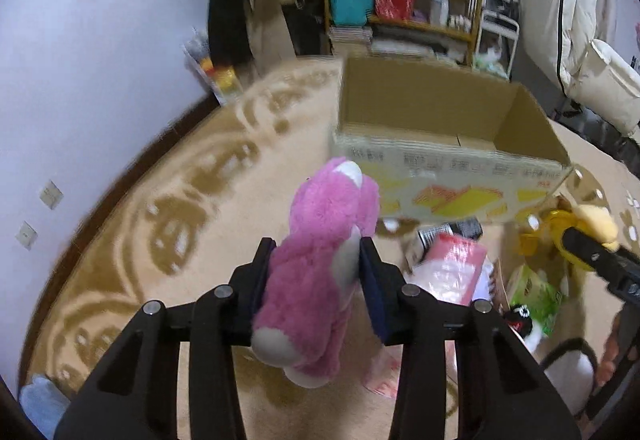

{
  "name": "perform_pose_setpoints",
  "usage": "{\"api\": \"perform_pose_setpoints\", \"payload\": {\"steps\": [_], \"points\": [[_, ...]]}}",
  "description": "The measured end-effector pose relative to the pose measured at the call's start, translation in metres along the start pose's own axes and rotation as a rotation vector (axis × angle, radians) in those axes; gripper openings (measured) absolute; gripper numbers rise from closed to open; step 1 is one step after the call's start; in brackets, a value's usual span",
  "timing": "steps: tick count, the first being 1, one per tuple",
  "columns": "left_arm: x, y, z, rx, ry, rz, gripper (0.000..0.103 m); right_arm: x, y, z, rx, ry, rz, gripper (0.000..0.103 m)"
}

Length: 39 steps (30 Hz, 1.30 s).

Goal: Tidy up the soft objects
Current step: 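Carry the pink bear and yellow dog plush into the box and release both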

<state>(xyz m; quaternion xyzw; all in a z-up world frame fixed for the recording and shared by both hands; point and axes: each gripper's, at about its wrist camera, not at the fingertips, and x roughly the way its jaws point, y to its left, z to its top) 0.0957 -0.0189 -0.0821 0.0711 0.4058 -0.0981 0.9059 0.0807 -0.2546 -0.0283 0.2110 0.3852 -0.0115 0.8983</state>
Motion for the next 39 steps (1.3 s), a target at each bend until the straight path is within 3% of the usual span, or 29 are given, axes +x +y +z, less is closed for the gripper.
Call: {"api": "perform_pose_setpoints", "payload": {"steps": [5, 12, 18, 22, 31, 39], "points": [[-0.035, -0.005, 0.012, 0.042, -0.143, 0.058, 0.04, -0.023, 0.013, 0.013, -0.022, -0.086, 0.042, 0.087], [-0.057, -0.016, 0.04, 0.108, -0.276, 0.08, 0.04, -0.03, 0.032, 0.035, -0.079, -0.114, 0.029, 0.087], [-0.045, -0.021, 0.068, 0.128, -0.318, 0.056, 0.04, -0.027, 0.042, 0.053, -0.139, -0.142, -0.003, 0.087], [-0.035, -0.023, 0.085, 0.123, -0.364, 0.005, 0.04, -0.019, 0.039, 0.068, -0.12, -0.145, 0.024, 0.088], [-0.006, -0.027, 0.113, 0.114, -0.34, -0.034, 0.041, 0.005, 0.041, 0.102, -0.17, -0.15, -0.009, 0.09], [0.025, -0.049, 0.118, 0.173, -0.282, -0.042, 0.044, 0.036, 0.035, 0.107, -0.187, -0.071, -0.029, 0.092]]}}
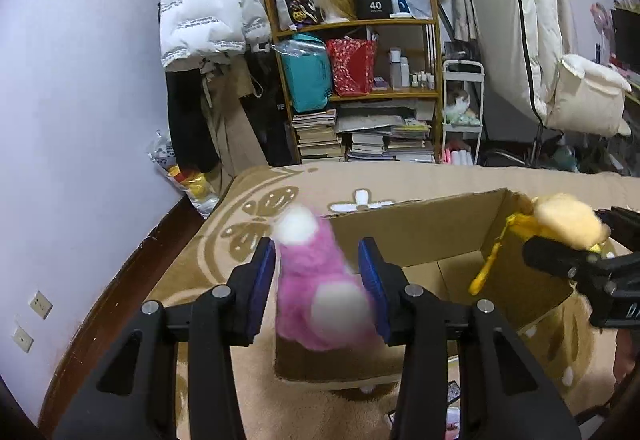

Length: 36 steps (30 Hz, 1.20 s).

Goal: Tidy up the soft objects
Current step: 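Carry the pink bear and yellow dog plush into the box and release both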

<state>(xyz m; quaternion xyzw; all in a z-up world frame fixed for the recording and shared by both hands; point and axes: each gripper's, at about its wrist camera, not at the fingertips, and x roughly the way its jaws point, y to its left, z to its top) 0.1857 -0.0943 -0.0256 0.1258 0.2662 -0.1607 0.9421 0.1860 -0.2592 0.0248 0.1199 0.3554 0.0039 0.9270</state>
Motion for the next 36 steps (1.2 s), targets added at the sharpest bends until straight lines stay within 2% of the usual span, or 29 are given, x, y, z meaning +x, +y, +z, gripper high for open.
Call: {"api": "perform_pose_setpoints", "payload": {"steps": [2, 5, 9, 14, 20, 29, 36], "points": [[0.003, -0.004, 0.0, 0.009, 0.002, 0.001, 0.063, 0.003, 0.001, -0.001, -0.018, 0.011, 0.0, 0.092], [0.002, -0.006, -0.003, 0.002, -0.014, 0.027, 0.073, 0.004, -0.001, -0.002, -0.009, 0.019, 0.005, 0.098], [0.003, -0.004, -0.003, -0.003, 0.015, 0.037, 0.087, -0.001, -0.001, -0.002, -0.007, -0.002, 0.008, 0.103], [-0.01, 0.004, 0.0, -0.025, 0.035, 0.047, 0.1, -0.014, 0.003, -0.003, -0.011, -0.015, 0.016, 0.103], [-0.029, 0.012, 0.003, -0.041, 0.021, 0.062, 0.102, -0.027, 0.006, -0.006, -0.012, -0.021, 0.01, 0.103], [-0.053, 0.019, -0.018, -0.048, 0.071, 0.078, 0.102, -0.056, 0.012, -0.022, -0.009, -0.003, 0.027, 0.103], [-0.085, 0.024, -0.036, -0.081, 0.094, 0.075, 0.102, -0.082, 0.021, -0.049, -0.014, 0.003, 0.039, 0.103]]}}
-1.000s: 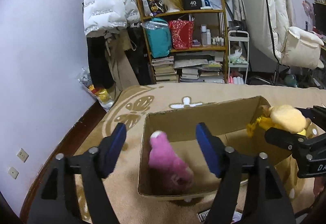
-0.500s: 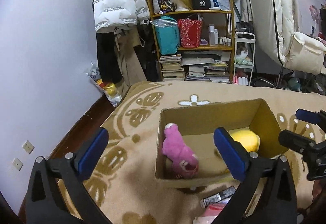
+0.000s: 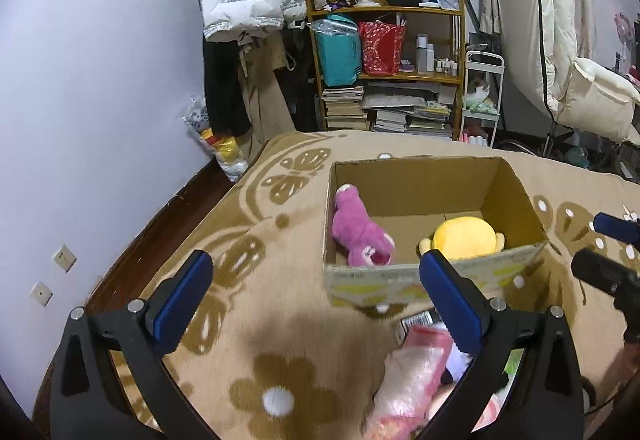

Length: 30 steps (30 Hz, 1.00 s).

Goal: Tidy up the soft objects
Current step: 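Carry the pink bear and yellow dog plush into the box and release both, then grasp the pink-wrapped roll with the left tool while the right tool grasps the green tissue pack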

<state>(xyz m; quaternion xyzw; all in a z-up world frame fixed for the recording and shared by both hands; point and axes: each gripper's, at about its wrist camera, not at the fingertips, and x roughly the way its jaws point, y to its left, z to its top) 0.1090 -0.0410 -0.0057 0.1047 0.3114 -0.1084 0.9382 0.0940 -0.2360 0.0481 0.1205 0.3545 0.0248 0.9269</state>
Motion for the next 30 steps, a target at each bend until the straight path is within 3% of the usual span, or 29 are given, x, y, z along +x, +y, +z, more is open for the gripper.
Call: {"api": "perform_pose_setpoints", "payload": {"steps": [14, 30], "points": [[-0.028, 0.001, -0.041, -0.018, 0.084, -0.004, 0.102, -0.02, 0.008, -0.043, -0.025, 0.048, -0.014, 0.103], [-0.008, -0.008, -0.06, -0.031, 0.188, -0.071, 0.102, 0.018, 0.003, -0.072, -0.003, 0.19, -0.049, 0.103]]}}
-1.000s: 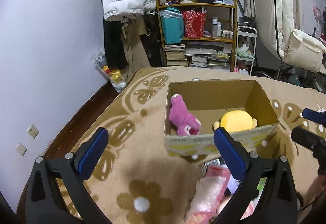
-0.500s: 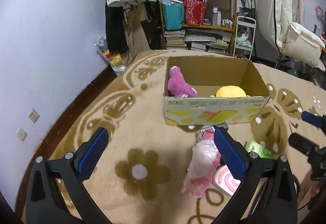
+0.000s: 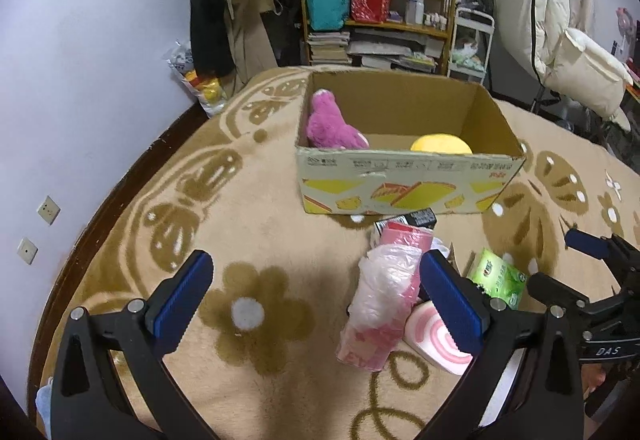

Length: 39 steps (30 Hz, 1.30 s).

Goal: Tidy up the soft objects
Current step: 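Grasp the pink-wrapped roll with the left tool while the right tool grasps the green tissue pack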

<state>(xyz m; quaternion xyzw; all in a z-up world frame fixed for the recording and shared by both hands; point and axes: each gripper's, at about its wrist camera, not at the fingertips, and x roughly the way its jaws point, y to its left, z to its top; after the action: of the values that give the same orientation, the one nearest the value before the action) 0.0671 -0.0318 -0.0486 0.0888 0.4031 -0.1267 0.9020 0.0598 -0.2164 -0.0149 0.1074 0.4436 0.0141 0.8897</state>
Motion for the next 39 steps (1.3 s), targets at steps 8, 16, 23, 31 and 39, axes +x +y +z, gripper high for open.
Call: {"api": "perform_pose_setpoints", "payload": {"steps": [8, 16, 23, 31, 39], "points": [[0.024, -0.012, -0.001, 0.032, 0.08, -0.035, 0.102, 0.02, -0.011, 0.0, 0.032, 0.052, -0.013, 0.103], [0.049, -0.029, -0.004, 0.083, 0.138, -0.052, 0.102, 0.046, -0.017, -0.002, 0.074, 0.103, -0.023, 0.103], [0.068, -0.04, -0.003, 0.109, 0.179, -0.078, 0.102, 0.061, -0.026, -0.002, 0.108, 0.136, -0.034, 0.103], [0.089, -0.044, -0.009, 0.105, 0.247, -0.099, 0.102, 0.076, -0.035, -0.006, 0.14, 0.194, -0.041, 0.103], [0.101, -0.045, -0.013, 0.113, 0.292, -0.078, 0.102, 0.084, -0.033, -0.013, 0.133, 0.233, -0.034, 0.103]]}}
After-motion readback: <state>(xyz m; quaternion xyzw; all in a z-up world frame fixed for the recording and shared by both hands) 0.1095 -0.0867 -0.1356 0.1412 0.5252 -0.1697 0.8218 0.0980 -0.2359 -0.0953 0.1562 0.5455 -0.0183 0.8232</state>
